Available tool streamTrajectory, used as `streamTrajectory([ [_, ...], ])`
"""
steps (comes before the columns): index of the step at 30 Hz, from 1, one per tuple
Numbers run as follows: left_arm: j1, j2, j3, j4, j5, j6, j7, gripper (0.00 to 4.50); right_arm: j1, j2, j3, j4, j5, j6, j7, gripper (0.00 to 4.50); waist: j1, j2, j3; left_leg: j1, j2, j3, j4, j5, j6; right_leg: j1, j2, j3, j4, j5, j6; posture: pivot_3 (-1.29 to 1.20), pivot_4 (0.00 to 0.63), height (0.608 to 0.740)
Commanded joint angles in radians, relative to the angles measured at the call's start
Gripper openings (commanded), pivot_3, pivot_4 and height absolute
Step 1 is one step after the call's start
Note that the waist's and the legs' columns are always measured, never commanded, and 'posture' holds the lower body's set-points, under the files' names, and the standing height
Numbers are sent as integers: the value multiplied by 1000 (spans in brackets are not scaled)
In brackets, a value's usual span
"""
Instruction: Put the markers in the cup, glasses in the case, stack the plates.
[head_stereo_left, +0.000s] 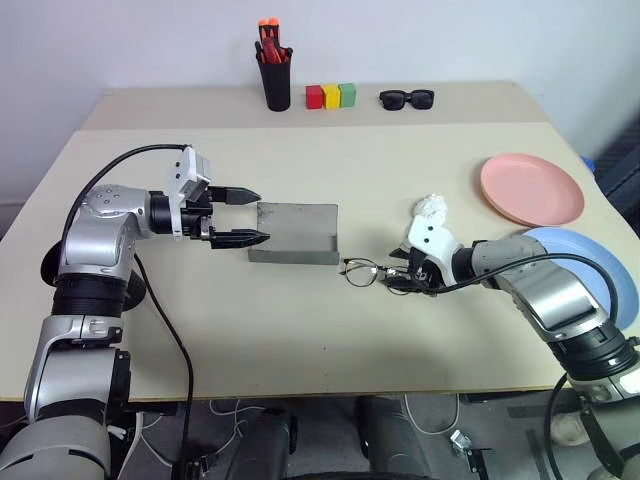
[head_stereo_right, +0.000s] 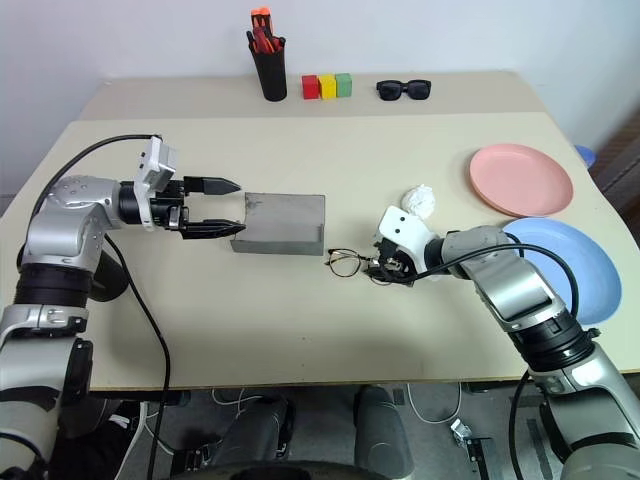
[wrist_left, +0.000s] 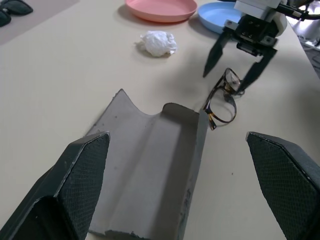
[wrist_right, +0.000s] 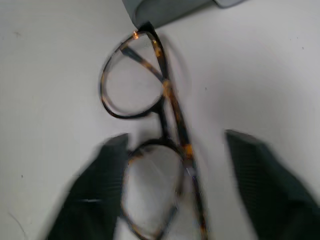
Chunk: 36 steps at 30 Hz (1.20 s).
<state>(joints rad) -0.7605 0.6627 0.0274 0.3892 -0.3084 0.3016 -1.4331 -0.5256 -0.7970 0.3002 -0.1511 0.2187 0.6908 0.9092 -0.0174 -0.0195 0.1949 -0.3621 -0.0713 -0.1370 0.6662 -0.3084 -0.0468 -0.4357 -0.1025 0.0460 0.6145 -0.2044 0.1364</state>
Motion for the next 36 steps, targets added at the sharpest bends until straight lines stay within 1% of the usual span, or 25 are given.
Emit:
streamTrajectory([
  [1, -5, 18, 20, -26, -26, -2, 4, 4500, -19, 8, -30, -22, 2, 2, 11, 1125, 0, 0, 0, 0, 0, 0, 0, 0, 0, 0, 0, 0, 0, 0, 0, 0, 150, 740],
  [9, -5, 22, 14, -17, -31, -9, 2, 4500, -3, 3, -24, -34, -12, 13, 25, 1125, 1, 0, 0, 0, 0, 0, 0, 0, 0, 0, 0, 0, 0, 0, 0, 0, 150, 740],
  [11, -7, 21, 15, -14, -30, -11, 4, 4500, -3, 4, -24, -32, -14, 21, 27, 571, 1, 0, 0, 0, 0, 0, 0, 0, 0, 0, 0, 0, 0, 0, 0, 0, 150, 740],
  [12, -7, 21, 15, -14, -30, -13, 4, 4500, -4, 2, -22, -30, -20, 19, 26, 218, 1, 0, 0, 0, 0, 0, 0, 0, 0, 0, 0, 0, 0, 0, 0, 0, 150, 740],
  [13, -7, 21, 15, -14, -30, -14, 5, 4500, -4, 1, -21, -28, -25, 17, 26, 28, 0, -1, 0, 0, 0, 0, 0, 0, 0, 0, 0, 0, 0, 0, 0, 0, 150, 740],
  [22, -27, 22, 35, -6, -58, 24, 28, 4500, -41, -4, -69, -26, -17, 14, 40, 28, 0, 0, 0, 0, 0, 0, 0, 0, 0, 0, 0, 0, 0, 0, 0, 0, 150, 740],
  [25, -47, 28, 48, 3, -70, 42, 51, 4500, -91, 10, -105, -38, 12, 29, 46, 28, -1, 0, 0, 0, 0, 0, 0, 0, 0, 0, 0, 0, 0, 0, 0, 0, 150, 740],
  [28, -69, 42, 53, 20, -71, 66, 78, 4500, -141, 20, -110, -26, 4, 20, 37, 28, -1, 0, 0, -1, 0, 0, 0, 0, 0, -2, 0, 0, 0, 0, 0, 0, 150, 740],
  [31, -83, 62, 50, 51, -40, 26, 98, 4500, -191, 57, -114, 1, -2, 4, 15, 28, -4, 0, 0, -3, 0, 0, 0, 0, 0, -4, 0, 0, 0, 0, 0, 0, 150, 740],
  [33, -99, 75, 51, 82, -36, 34, 108, 4500, -219, 89, -100, 38, -23, -27, -3, 28, -3, 0, 0, -5, 0, 0, 0, 1, -1, -6, 0, 0, 1, 0, -1, 0, 150, 740],
  [36, -91, 101, 29, 95, -22, 26, 78, 4500, -267, 154, -83, 100, -45, -63, -31, 28, -3, 0, 0, -9, 0, 0, 0, 2, -3, -9, 0, 0, 1, 1, -1, 0, 150, 740],
])
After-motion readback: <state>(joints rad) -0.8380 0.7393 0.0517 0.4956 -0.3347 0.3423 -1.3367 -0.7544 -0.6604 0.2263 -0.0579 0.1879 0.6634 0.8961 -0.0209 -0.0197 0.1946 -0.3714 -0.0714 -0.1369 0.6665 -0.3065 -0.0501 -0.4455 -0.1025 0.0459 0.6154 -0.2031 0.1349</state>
